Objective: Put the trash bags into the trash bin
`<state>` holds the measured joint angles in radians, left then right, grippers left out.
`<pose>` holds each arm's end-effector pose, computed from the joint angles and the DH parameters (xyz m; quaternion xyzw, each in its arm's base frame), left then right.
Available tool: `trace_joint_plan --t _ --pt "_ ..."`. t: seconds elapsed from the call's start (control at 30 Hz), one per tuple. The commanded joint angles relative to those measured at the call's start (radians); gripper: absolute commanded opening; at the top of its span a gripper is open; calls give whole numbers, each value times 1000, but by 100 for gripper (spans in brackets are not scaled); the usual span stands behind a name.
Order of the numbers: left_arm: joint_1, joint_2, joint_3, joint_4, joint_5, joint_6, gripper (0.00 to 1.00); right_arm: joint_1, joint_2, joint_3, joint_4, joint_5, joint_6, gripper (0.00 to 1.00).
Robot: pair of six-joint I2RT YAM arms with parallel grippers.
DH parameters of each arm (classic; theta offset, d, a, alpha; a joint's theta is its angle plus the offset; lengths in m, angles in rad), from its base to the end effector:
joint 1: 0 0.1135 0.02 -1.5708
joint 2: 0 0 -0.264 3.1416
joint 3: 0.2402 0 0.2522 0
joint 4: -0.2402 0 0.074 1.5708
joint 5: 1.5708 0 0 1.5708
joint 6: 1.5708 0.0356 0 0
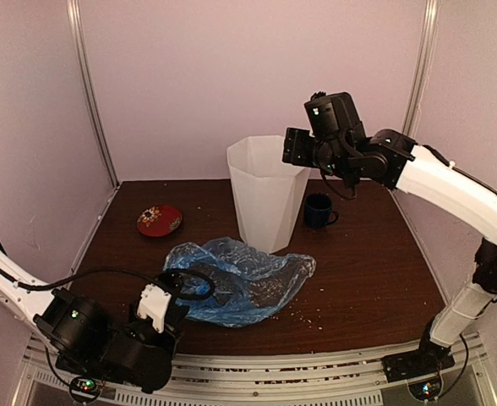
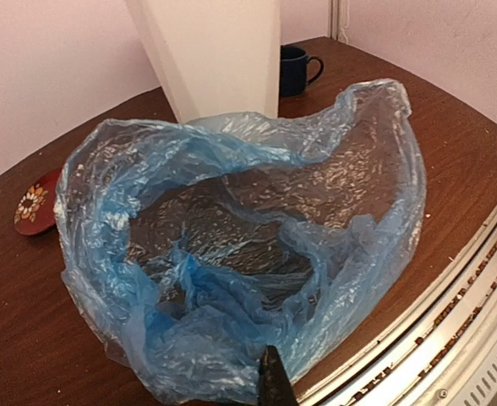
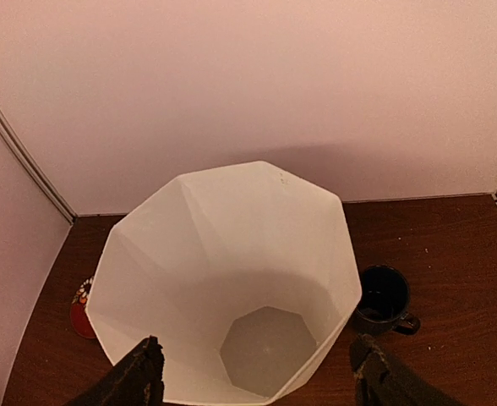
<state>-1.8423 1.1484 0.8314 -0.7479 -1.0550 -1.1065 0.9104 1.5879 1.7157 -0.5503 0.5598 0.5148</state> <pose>-0.0258 -0.2083 0.2549 0.1833 0.8259 -0.1683 0.5059 0.2326 0.2686 0.4255 -0.0115 0.8207 0.1658 0.5466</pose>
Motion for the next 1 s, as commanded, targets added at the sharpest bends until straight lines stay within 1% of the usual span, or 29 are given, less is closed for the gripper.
trace_joint_plan --t 0.0,0.13,0.23,0.33,0.47,0.67,0.83,0.9,0.97 --pt "-37 86 82 45 12 25 0 -65 106 182 -162 -144 -8 77" --pt "-56 125 109 45 11 13 0 -104 158 213 -178 -176 5 74" --pt "-63 113 96 46 12 -10 0 -123 186 210 -188 -172 2 71" --pt "-78 79 64 44 15 -41 0 -136 200 201 -185 -163 -5 71" --pt "-114 8 18 44 10 -85 0 -168 231 209 -191 -197 -3 69" --pt "-154 -60 -29 42 3 -114 0 -173 243 228 -216 -162 -23 64" --pt "-160 -44 -32 42 1 -122 0 -196 226 219 -210 -173 -22 61" --pt "-164 -30 -25 43 -1 -117 0 -200 231 241 -223 -164 -33 61" --pt "-170 -17 -19 41 -3 -113 0 -200 226 260 -220 -144 -48 63"
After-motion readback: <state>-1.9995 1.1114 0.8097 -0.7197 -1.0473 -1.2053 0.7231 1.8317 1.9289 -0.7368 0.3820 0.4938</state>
